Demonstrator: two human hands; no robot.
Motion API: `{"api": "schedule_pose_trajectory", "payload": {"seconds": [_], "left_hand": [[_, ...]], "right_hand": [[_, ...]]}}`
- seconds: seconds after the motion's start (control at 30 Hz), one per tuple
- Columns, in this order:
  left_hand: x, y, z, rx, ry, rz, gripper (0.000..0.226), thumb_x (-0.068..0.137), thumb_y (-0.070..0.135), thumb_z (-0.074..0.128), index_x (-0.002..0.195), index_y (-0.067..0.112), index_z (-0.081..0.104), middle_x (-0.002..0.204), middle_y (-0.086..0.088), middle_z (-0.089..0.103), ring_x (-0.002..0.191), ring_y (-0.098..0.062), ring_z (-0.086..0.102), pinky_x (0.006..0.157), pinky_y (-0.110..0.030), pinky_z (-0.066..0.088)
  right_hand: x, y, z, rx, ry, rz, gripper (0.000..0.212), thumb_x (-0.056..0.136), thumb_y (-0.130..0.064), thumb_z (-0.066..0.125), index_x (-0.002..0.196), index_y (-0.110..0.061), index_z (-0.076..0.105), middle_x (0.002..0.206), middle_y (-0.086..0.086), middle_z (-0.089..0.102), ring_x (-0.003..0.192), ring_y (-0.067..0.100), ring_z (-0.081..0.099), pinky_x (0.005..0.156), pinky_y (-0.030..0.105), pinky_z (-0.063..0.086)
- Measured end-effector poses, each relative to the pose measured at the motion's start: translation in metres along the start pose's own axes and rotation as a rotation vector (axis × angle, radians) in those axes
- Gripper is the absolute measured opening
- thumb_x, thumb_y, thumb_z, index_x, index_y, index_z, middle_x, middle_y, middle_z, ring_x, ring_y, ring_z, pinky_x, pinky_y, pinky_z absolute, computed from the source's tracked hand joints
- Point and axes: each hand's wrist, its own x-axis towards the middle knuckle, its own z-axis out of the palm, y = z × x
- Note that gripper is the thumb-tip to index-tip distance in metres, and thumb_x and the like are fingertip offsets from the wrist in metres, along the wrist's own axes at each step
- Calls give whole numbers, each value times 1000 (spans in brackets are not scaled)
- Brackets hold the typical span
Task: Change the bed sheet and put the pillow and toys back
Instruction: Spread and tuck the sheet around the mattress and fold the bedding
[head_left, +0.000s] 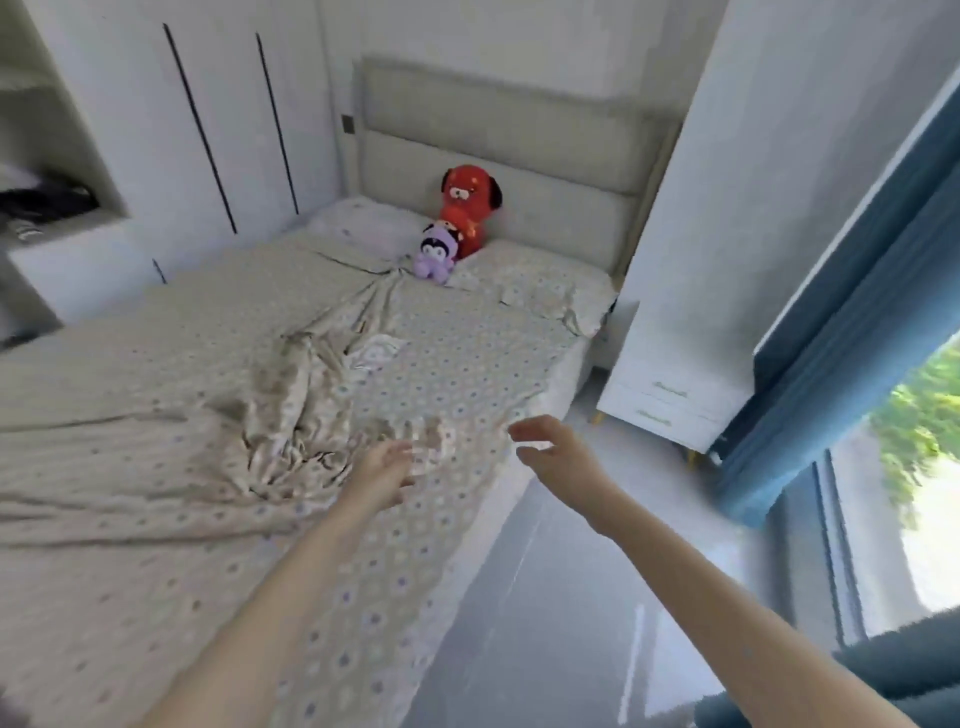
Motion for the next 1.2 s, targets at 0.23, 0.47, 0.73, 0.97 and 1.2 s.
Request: {"api": "schedule_pose_trajectory", "payload": {"seconds": [0.23,0.47,0.73,0.97,1.2], "left_hand": [[51,-23,-17,-15,183,-133,28,94,22,56,121,17,57,107,0,62,87,-16,63,57,-22,47],[137,-32,-14,-31,235,-239,26,94,18,53,119,16,58,107,-1,60,83,-12,60,64,-24,47],[231,-32,-17,-83,347,-361,20,95,17,53,113,20,60,90,1,64,75,-13,62,63,-24,46],[317,-53,-13,-163,443,-493,24,95,10,51,117,15,58,96,-6,62,79,-18,61,62,-23,44],[381,-88,-10,-179,492,-595,26,97,15,51,122,15,56,118,-4,61,99,-20,62,82,-30,49]], "right_hand": [[97,33,30,-79,-206,13,25,95,-13,50,115,-26,60,118,-12,59,90,-3,52,61,5,37],[220,72,55,-254,-380,86,30,93,-11,48,119,-22,60,126,-7,57,100,7,52,63,6,36],[338,113,117,-571,-672,15,34,90,-10,45,117,-16,64,137,5,49,102,24,61,65,23,44],[446,177,177,-1122,-928,-169,41,93,-14,45,131,-22,55,157,-1,16,143,24,14,110,42,30],[541,241,219,-1124,-880,-16,61,92,-14,43,149,-12,20,157,9,13,140,29,20,110,45,29]]}}
